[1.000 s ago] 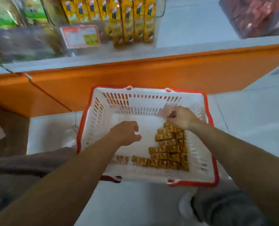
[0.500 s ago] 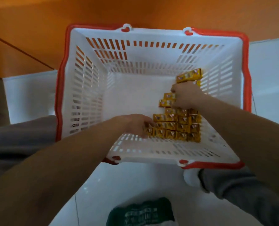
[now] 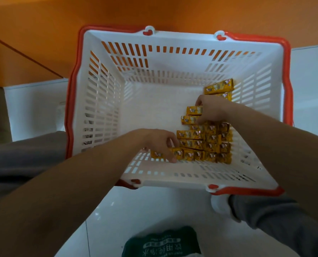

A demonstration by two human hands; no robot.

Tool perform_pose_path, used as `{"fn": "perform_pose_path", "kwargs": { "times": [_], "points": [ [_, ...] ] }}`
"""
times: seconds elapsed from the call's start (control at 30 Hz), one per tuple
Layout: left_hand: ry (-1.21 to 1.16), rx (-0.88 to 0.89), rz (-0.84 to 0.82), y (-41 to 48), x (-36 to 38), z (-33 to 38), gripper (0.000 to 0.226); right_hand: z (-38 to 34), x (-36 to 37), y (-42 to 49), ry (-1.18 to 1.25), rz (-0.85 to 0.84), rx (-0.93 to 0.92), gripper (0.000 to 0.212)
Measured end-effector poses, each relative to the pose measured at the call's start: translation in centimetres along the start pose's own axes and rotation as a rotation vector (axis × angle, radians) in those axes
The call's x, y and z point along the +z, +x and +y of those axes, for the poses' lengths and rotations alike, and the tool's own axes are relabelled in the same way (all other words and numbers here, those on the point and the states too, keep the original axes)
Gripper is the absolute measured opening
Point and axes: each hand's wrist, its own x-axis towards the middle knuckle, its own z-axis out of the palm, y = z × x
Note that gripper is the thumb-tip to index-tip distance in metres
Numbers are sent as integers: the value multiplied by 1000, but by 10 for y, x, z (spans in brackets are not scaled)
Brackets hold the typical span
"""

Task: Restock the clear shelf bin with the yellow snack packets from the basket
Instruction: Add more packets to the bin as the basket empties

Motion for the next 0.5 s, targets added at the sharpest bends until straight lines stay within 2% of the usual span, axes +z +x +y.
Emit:
{"fn": "perform_pose_path", "kwargs": {
  "times": [0.07,0.1,0.23,0.4,0.5],
  "points": [
    [8,-4,-10,-4,-1,3,90,0,-1,-2,58,20,-12,73],
    [20,-9,-3,-7,-2,5,92,0,-1,-4,100,41,-17,73],
    [57,-42,45,-25,-6,10,66,0,-3,-22,238,153,-22,68],
    [45,-28,257,-70,-24,41,72,-10,-36,-68,428,223,-96,44],
    [-59,25,357,-119,-43,72,66,-21,-71,-109,580,280,-166,43]
  ]
}}
